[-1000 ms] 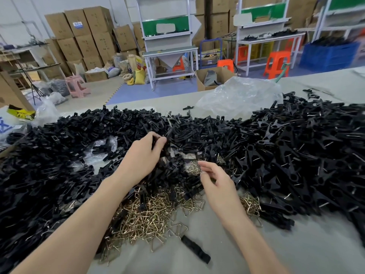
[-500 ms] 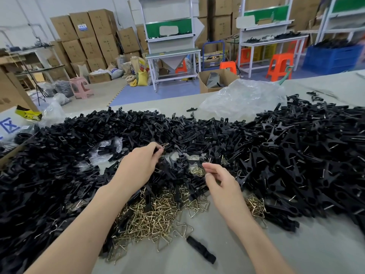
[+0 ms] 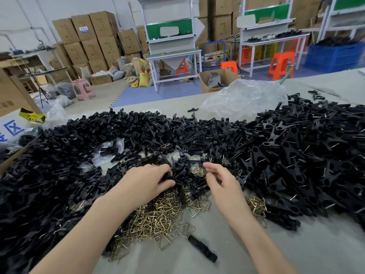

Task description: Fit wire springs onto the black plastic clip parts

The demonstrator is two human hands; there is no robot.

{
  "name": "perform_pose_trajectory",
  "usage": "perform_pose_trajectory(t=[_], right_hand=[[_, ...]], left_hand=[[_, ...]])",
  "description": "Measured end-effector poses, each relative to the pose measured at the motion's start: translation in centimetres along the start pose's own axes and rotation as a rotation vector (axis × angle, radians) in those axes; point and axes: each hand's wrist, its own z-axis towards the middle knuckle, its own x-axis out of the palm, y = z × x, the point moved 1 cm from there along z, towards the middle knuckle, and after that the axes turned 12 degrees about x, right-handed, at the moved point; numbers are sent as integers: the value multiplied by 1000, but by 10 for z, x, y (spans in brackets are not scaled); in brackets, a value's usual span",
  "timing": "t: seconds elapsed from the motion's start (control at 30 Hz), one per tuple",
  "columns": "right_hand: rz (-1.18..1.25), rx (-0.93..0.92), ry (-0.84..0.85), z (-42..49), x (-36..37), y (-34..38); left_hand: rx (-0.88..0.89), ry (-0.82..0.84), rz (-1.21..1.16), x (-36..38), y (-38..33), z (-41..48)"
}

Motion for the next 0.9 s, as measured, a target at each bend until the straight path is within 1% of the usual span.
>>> perform_pose_trajectory(t=[0.07, 0.1, 0.17, 0.2, 0.23, 0.27, 0.3, 0.33, 0.37, 0.5, 0.6, 0.63, 0.7, 0.83, 0.9], right_hand=[[3, 2, 10, -3, 0, 3], [2, -15, 2, -4, 0, 4], [11, -83, -40, -8, 0, 9], [35, -114, -32, -11, 0, 12], [85, -126, 27, -13, 2, 16], [155, -112, 137, -16, 5, 19], [222, -82, 249, -19, 10, 22], [268, -54, 321, -22, 15, 23], [297, -42, 344, -23, 20, 24], [338, -33, 316, -25, 23, 21], [409, 14, 317, -24, 20, 20], [442, 37, 305, -22, 19, 20], [517, 98, 299, -19, 18, 19], [597, 162, 343, -21, 18, 18], [586, 167, 375, -22, 20, 18]], left_hand=[[-52, -43, -8, 1, -1, -5], [-89, -107, -53, 1, 0, -9], [-170, -297, -215, 0, -5, -19], [-199, -387, -298, -1, -10, -25], [-212, -451, -357, 1, -18, -28], [-217, -489, -389, 4, -28, -31], [-217, -508, -396, 10, -38, -33], [-216, -518, -392, 15, -49, -34], [-217, -522, -394, 20, -58, -35], [-186, -526, -481, 32, -73, -37], [-104, -517, -655, 35, -77, -41], [-102, -508, -729, 36, -78, -44], [-146, -516, -824, 35, -76, -46], [-243, -665, -859, 29, -71, -44], [-344, -765, -970, 29, -70, -43]])
